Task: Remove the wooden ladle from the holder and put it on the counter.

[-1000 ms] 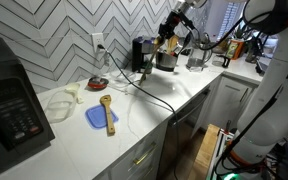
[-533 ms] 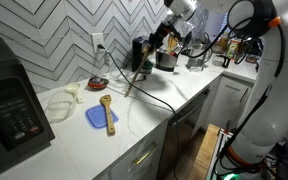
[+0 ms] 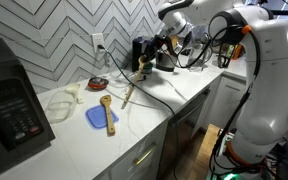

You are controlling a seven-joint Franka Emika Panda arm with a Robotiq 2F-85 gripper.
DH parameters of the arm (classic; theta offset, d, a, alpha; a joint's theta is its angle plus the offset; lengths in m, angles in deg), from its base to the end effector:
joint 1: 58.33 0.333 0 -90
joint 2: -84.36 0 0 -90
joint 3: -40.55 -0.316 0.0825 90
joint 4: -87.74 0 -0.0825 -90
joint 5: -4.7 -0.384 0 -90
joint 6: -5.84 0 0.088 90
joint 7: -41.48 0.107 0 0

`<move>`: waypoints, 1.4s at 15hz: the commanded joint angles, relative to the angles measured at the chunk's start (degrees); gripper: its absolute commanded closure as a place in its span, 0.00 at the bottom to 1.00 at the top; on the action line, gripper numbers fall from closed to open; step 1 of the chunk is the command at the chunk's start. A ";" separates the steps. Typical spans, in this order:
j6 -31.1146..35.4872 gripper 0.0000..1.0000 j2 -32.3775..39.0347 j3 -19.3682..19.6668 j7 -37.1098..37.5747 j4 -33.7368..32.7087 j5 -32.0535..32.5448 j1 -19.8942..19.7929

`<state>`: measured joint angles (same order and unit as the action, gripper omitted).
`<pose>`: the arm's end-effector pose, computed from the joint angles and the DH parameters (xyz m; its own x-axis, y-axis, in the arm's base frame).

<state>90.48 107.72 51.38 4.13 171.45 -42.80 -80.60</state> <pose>0.5941 -0.2633 0.4572 0.9910 -0.0636 0.1179 0.0436 -0.6793 -0.7326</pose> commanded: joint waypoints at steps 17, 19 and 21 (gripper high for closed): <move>20.97 0.19 -12.27 1.77 7.47 19.03 4.82 3.24; 22.68 0.04 -17.99 2.83 8.80 22.36 11.70 3.47; 23.01 0.00 -24.19 3.40 6.72 25.26 15.02 2.79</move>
<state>110.72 94.05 53.47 11.75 188.42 -33.11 -78.26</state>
